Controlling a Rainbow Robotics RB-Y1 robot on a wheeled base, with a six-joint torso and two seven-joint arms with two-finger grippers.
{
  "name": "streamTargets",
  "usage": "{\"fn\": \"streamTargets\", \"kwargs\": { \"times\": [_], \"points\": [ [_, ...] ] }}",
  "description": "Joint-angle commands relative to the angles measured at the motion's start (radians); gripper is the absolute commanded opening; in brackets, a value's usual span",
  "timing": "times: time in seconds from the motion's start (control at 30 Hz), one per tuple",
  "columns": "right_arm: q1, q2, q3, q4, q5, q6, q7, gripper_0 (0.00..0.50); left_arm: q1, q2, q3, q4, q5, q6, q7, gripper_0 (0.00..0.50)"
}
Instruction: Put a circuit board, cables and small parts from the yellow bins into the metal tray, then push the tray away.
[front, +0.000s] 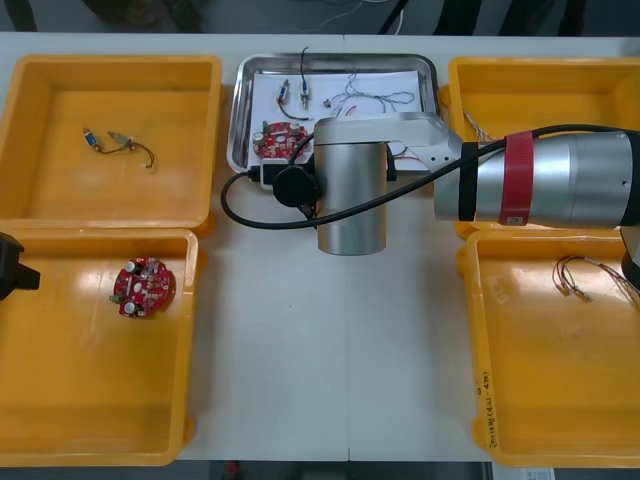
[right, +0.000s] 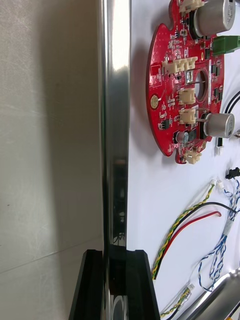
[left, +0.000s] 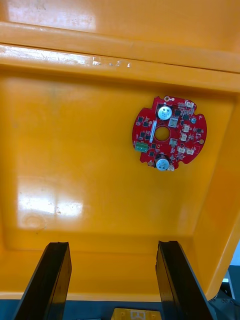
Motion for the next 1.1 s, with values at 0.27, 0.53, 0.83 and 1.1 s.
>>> {"fn": "streamTargets", "kwargs": {
  "times": [0.27,0.53,0.83,1.1],
  "points": [
    [-0.055,-0.006,0.014,0.006,-0.008,-0.033,0.023,0.015,0.017,0.042,0.026,-0.024,-0.004,0.007,-0.062,0.5],
    [-0.054,-0.004,0.023,0.007,-0.01,-0.041,0.023,0.363,0.017,0.042,0.026,-0.024,-0.004,0.007,-0.062,0.5],
    [-0.054,-0.004,0.008,0.006,-0.053,-0.032,0.023,0.5,0.017,0.042,0.026,-0.024,-0.004,0.007,-0.062,0.5],
    [-0.054,-0.001,-0.077,-0.009,-0.155,0.051,0.043,0.5,0.017,0.042,0.026,-0.024,-0.004,0.007,-0.062,0.5]
  ]
}}
